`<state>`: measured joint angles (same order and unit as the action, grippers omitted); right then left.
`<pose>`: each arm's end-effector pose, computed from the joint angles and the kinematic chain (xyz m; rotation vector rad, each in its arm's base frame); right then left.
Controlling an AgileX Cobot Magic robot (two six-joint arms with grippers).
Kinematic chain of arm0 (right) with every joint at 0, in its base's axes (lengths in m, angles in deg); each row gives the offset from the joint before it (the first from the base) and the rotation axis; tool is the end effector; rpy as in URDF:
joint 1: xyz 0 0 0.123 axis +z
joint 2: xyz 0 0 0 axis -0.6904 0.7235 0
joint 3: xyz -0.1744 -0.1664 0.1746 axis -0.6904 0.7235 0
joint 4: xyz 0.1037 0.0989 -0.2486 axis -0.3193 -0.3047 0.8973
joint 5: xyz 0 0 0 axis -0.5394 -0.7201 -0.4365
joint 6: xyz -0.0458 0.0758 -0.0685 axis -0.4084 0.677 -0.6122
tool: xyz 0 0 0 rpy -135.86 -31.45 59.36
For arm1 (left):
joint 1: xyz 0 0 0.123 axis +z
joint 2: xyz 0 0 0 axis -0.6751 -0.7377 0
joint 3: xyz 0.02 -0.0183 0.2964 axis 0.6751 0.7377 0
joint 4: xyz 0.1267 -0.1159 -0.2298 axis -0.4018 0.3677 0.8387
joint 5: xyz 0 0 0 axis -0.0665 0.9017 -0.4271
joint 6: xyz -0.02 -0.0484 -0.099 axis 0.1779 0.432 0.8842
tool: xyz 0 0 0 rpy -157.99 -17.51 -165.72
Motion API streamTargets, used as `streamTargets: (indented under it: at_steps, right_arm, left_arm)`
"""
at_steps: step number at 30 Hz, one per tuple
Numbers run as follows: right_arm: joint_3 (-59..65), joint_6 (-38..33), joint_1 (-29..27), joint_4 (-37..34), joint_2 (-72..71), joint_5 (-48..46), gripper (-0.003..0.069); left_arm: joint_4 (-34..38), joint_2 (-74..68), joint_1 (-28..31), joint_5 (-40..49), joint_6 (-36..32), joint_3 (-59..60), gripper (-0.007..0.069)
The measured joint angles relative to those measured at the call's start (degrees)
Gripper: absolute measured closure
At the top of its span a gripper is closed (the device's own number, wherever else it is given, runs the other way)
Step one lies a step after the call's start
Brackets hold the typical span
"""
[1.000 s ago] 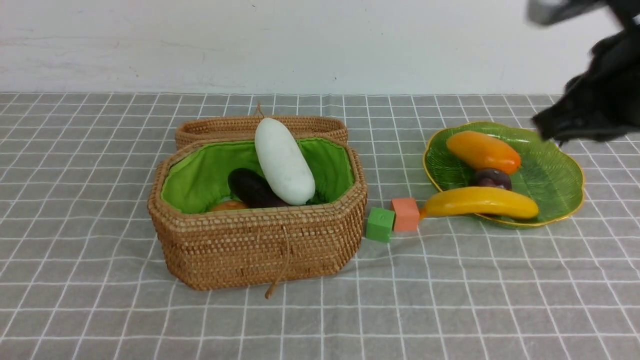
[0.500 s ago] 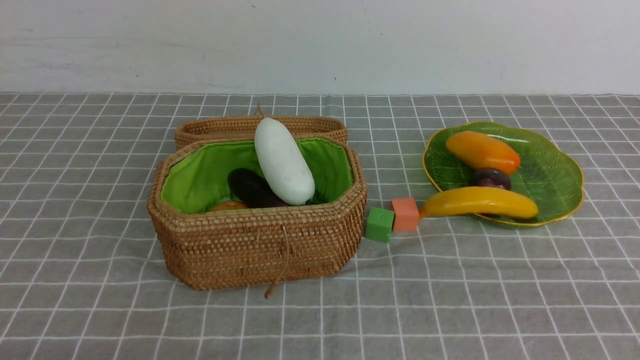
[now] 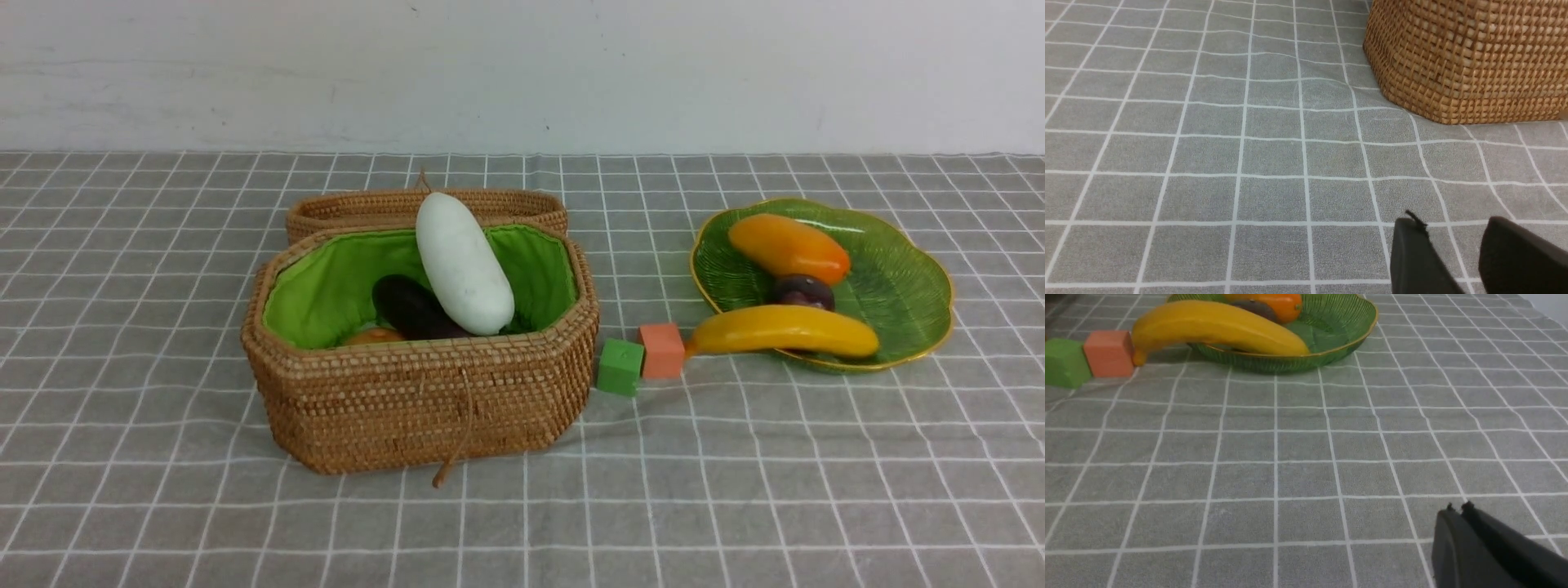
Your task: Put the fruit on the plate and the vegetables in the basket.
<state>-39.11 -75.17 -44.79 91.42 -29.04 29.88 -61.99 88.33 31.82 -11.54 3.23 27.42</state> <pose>0.0954 -0.0090 0.1668 0.0257 1.8642 -0.0996 0.0947 -0.0100 0.1620 -0.0344 1.8920 -0.1799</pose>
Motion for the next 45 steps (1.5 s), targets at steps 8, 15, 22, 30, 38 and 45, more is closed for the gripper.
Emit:
streamTargets:
  at_steps: [8, 15, 22, 30, 38, 45]
  right_arm:
    - [-0.06, 0.2, 1.4, -1.76, 0.0, -0.18, 0.0641]
    - [-0.06, 0.34, 1.51, -2.46, 0.0, -0.12, 0.063]
    - [-0.06, 0.41, 1.51, -2.58, 0.0, -0.12, 0.0622]
    - [-0.06, 0.41, 1.51, -2.84, 0.0, -0.12, 0.0613]
    - [-0.06, 0.41, 1.51, -2.84, 0.0, -0.12, 0.0599]
    - [-0.06, 0.41, 1.51, -2.84, 0.0, -0.12, 0.0589]
  left_arm:
    - [0.0, 0.0, 0.0, 0.0, 0.0, 0.0, 0.0386]
    - [-0.03, 0.0, 0.0, 0.0, 0.0, 0.0, 0.0386]
    - [-0.07, 0.0, 0.0, 0.0, 0.0, 0.0, 0.0386]
    - [-0.07, 0.0, 0.0, 0.0, 0.0, 0.0, 0.0386]
    - [-0.07, 0.0, 0.0, 0.0, 0.0, 0.0, 0.0386]
    - [-0.07, 0.0, 0.0, 0.0, 0.0, 0.0, 0.0386]
